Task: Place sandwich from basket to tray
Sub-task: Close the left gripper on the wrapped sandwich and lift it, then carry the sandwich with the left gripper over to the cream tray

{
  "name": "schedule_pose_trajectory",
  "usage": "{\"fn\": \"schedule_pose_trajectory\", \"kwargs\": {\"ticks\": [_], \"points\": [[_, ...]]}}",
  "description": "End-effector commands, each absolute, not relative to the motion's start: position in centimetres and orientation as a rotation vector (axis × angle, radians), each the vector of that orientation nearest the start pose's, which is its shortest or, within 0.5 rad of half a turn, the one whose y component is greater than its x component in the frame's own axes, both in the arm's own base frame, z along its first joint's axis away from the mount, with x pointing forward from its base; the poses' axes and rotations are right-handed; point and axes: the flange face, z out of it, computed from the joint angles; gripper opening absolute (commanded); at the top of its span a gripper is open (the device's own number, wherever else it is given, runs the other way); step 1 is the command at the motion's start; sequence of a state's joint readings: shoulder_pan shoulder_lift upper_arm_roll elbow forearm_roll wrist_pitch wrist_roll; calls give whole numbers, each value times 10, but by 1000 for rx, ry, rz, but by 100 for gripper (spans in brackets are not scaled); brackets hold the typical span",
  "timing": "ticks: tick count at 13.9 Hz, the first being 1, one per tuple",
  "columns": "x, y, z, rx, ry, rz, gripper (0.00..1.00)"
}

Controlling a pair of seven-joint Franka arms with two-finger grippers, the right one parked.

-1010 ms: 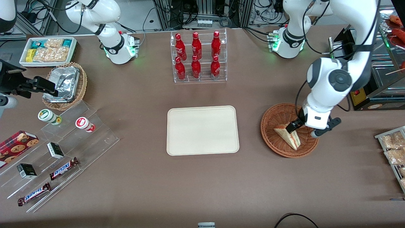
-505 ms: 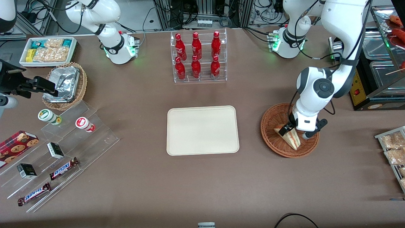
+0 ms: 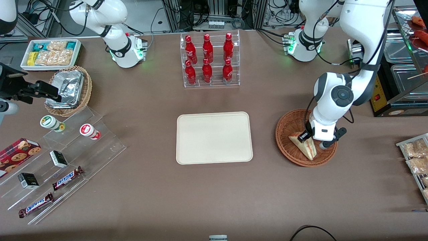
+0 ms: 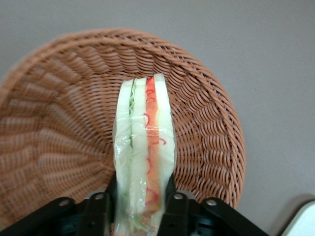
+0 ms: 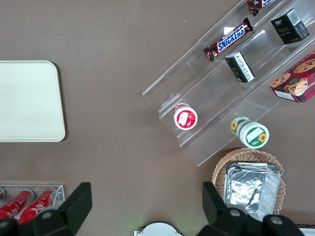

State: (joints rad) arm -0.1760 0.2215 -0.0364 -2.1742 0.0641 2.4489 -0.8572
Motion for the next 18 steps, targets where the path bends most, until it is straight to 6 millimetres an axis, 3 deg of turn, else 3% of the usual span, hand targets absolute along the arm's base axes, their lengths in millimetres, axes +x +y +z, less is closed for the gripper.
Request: {"fn": "schedule_pose_trajectory", "kwargs": {"ticks": [1,2,4,6,8,11,15,18], "points": [[559,-123,370,-2951,-888,-67,0],[562,-135,395,-2950,-863,-51,0],[567,-180,436,-2993,-768,-75,0],[563,-237,454,-3053,-641,-87,0],[553,-289,456,-3104,-512,-88,0],[536,-381,438,-3164,-329,-48,0],[530,-471,391,-3213,-188,15,0],[517,-504,345,-3187,-47,15,0]]}}
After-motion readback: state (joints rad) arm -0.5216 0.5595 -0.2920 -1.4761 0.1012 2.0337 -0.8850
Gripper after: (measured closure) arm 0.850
